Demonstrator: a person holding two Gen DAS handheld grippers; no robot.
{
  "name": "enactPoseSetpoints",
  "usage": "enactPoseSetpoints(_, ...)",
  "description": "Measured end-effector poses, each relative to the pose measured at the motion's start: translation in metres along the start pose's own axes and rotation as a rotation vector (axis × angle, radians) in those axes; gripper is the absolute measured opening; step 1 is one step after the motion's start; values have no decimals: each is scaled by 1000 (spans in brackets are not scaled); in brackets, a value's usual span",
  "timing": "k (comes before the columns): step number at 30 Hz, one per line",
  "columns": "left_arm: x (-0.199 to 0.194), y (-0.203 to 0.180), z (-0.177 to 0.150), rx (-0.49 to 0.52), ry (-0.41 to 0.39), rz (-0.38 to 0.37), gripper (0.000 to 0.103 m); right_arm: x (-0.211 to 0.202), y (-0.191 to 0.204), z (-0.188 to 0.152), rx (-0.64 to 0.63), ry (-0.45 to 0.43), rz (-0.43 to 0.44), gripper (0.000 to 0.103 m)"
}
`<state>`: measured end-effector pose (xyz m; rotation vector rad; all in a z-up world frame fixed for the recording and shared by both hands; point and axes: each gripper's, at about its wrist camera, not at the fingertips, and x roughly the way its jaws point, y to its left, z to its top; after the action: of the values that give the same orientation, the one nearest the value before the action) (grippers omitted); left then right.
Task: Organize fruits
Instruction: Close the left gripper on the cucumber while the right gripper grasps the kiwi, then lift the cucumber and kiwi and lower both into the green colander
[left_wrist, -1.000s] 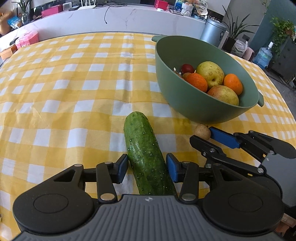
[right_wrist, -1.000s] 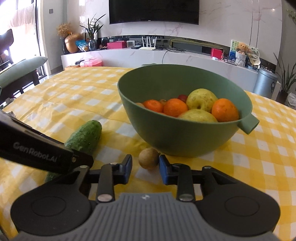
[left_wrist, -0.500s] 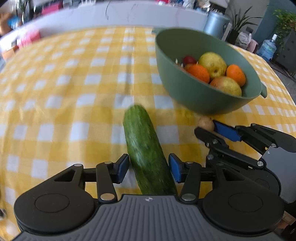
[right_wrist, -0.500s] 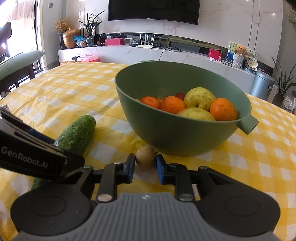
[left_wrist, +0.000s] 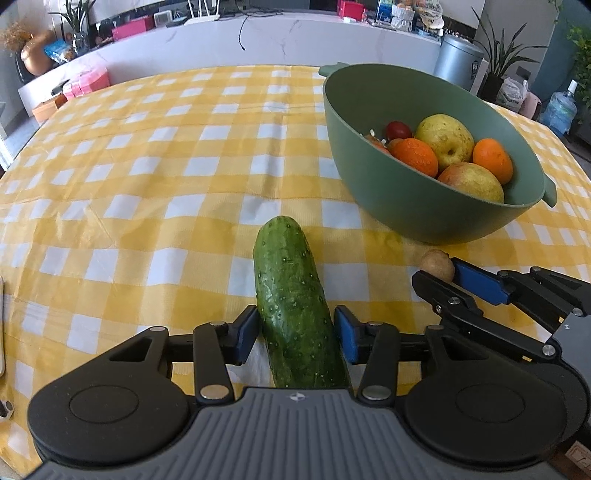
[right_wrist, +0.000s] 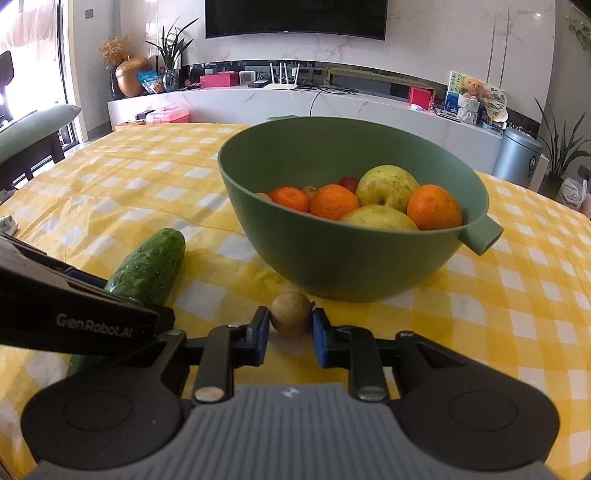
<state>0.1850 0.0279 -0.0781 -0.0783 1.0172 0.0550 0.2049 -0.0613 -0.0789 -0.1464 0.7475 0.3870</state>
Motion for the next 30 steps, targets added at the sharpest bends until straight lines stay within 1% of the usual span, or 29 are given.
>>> enactPoseSetpoints(6,-3,0,1,-12,5,-2,47,-5,-1,0,12,-7,2,21)
enactPoseSetpoints(10,-14,1,-1,-23,-8,-19,46,-13,-3,-1,24,-4,6,21)
enactPoseSetpoints(14,-27,2,-3,-24,-30,-35,45,-24,-3,-2,20,-23,15,21)
enactPoseSetpoints(18,-38,3,-3,-12,-50,-52,44,-38,0,-3,8,-56,30,21)
enactPoseSetpoints(22,-54,1,-2,5,-90,-63,43,-52,2,-4,-3,-103,45,21)
enactPoseSetpoints(26,-72,-1,2,9,-127,-80,43,-69,-4,-2,41,-150,82,21)
enactPoseSetpoints(30,-88,-2,12,11,-160,-111,43,-87,-5,3,42,-215,88,21)
